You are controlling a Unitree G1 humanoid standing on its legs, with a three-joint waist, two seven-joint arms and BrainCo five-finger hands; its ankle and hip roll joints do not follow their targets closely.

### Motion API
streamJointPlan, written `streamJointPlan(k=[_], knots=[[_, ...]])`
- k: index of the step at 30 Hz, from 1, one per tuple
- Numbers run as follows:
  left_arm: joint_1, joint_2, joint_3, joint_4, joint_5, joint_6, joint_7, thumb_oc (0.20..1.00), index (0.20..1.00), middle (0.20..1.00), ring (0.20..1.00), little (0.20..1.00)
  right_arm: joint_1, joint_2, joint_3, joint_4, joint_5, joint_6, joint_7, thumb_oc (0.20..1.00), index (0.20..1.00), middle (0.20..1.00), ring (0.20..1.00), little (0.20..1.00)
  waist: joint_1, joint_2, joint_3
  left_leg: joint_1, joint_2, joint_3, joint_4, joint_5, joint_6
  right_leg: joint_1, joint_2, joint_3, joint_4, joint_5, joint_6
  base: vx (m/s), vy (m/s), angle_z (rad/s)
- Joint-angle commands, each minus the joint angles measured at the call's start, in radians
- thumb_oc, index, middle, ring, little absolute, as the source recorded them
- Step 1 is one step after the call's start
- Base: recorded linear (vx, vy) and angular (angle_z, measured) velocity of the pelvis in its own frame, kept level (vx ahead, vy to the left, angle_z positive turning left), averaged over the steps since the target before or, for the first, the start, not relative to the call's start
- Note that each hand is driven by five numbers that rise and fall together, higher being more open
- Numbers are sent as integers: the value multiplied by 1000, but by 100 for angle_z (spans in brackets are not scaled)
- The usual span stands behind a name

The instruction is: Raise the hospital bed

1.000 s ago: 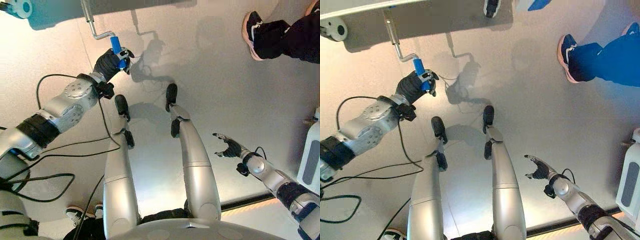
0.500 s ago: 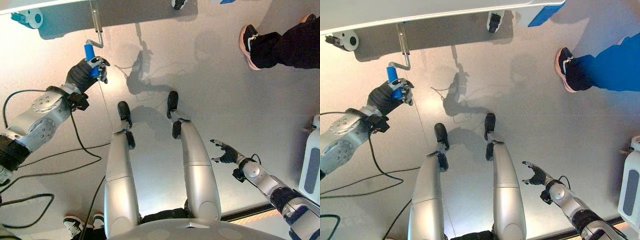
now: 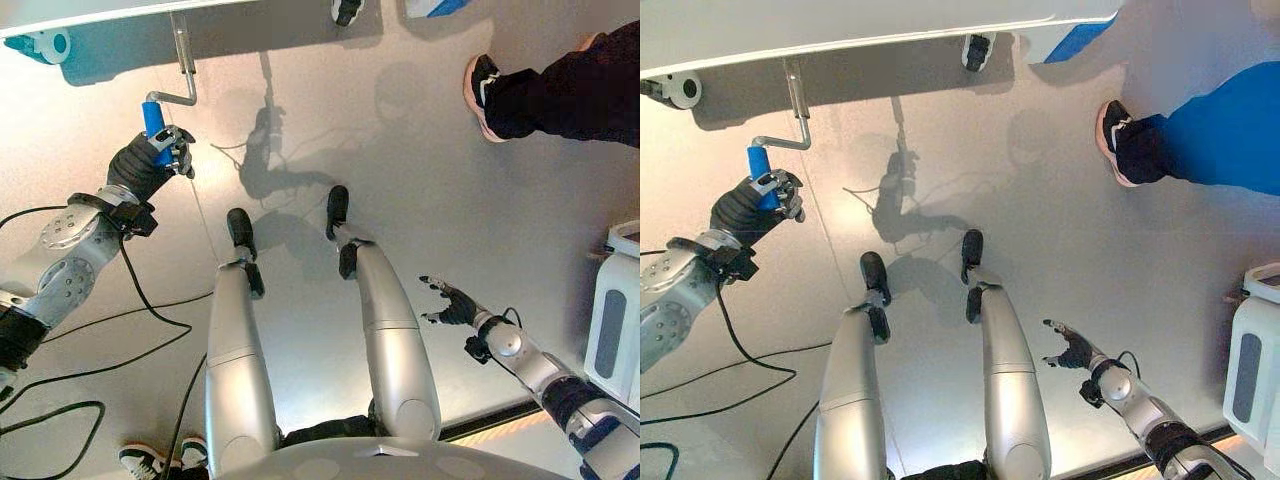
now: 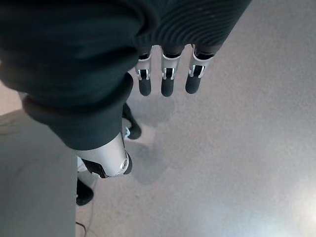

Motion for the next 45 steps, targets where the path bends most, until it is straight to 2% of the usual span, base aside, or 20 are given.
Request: streamJointPlan(k=[1,2,3,5,8,11,15,18,22,23,33,42,45], knots=[[171,54,151,-138,115,-176,-33,200,200,200,200,200,100,-52,-18,31,18,-10,-16,1000,1000,1000,1000,1000,63,40,-25,-10,-35,26,74,-12,30,27,-37,70,-124,127,171,5,27,6],[171,54,151,-138,115,-176,-33,200,200,200,200,200,100,-52,-18,31,18,-10,-16,1000,1000,1000,1000,1000,63,40,-25,-10,-35,26,75,-12,30,27,-37,70,-124,127,171,12,71,7],[127,14,168,-64,169,-192,33,200,200,200,200,200,84,-33,-16,27,23,-4,-28,1000,1000,1000,1000,1000,61,25,-25,-34,-36,16,100,-18,30,21,-37,72,-134,135,175,10,88,6],[117,-12,176,-37,178,-202,56,200,200,200,200,200,79,-26,-13,24,22,-2,-33,1000,1000,1000,1000,1000,59,19,-25,-41,-35,14,105,-16,29,19,-36,71,-142,140,176,8,71,-1],[25,-53,176,61,263,-204,140,200,200,200,200,200,60,-12,-5,-8,26,5,-43,1000,1000,1000,1000,1000,46,-8,-25,-69,-31,8,121,-27,27,12,-27,80,-184,158,181,10,37,-2],[-30,-58,165,101,308,-203,170,200,200,200,200,200,54,-6,-5,-8,29,9,-50,1000,1000,1000,1000,1000,44,-19,-25,-85,-25,8,134,-26,25,9,-24,79,-200,166,183,1,9,5],[-154,-105,121,220,339,-189,229,200,200,200,200,200,43,3,19,-27,31,19,-54,1000,1000,1000,1000,1000,25,-45,-25,-107,-16,13,151,-42,27,-7,-19,84,-221,179,185,10,20,-3],[-277,-144,63,368,400,-152,256,200,200,200,200,200,29,15,43,-21,38,22,-57,1000,1000,1000,1000,1000,4,-63,-25,-120,-10,17,164,-53,28,-21,-14,93,-238,194,191,20,29,-6],[-333,-170,36,448,407,-142,262,200,200,200,200,200,26,10,54,-35,46,22,-55,1000,1000,1000,1000,1000,-5,-75,-25,-125,-6,23,172,-61,30,-31,-10,97,-236,196,192,14,10,-12],[-387,-192,12,529,434,-121,266,200,200,200,200,200,17,8,64,-43,51,24,-54,1000,1000,1000,1000,1000,-13,-83,-25,-132,-3,27,180,-67,32,-41,-6,104,-234,197,192,11,6,-7],[-595,-314,-29,853,554,-60,288,200,200,200,200,200,-20,-10,107,-107,100,11,-56,1000,1000,1000,1000,1000,-54,-117,-25,-185,4,44,224,-89,36,-111,14,132,-219,199,191,26,-21,-8],[-657,-419,-72,876,606,-65,311,200,200,200,200,200,-40,-38,139,-183,114,2,-53,1000,1000,1000,1000,1000,-82,-138,-25,-215,18,69,258,-91,36,-172,42,157,-168,191,181,19,-54,-8],[-661,-487,-111,820,603,-86,315,200,200,200,200,200,-55,-41,165,-189,105,1,-57,1000,1000,1000,1000,1000,-92,-146,-25,-225,24,75,281,-89,38,-196,61,159,-127,183,175,21,-83,-6]])
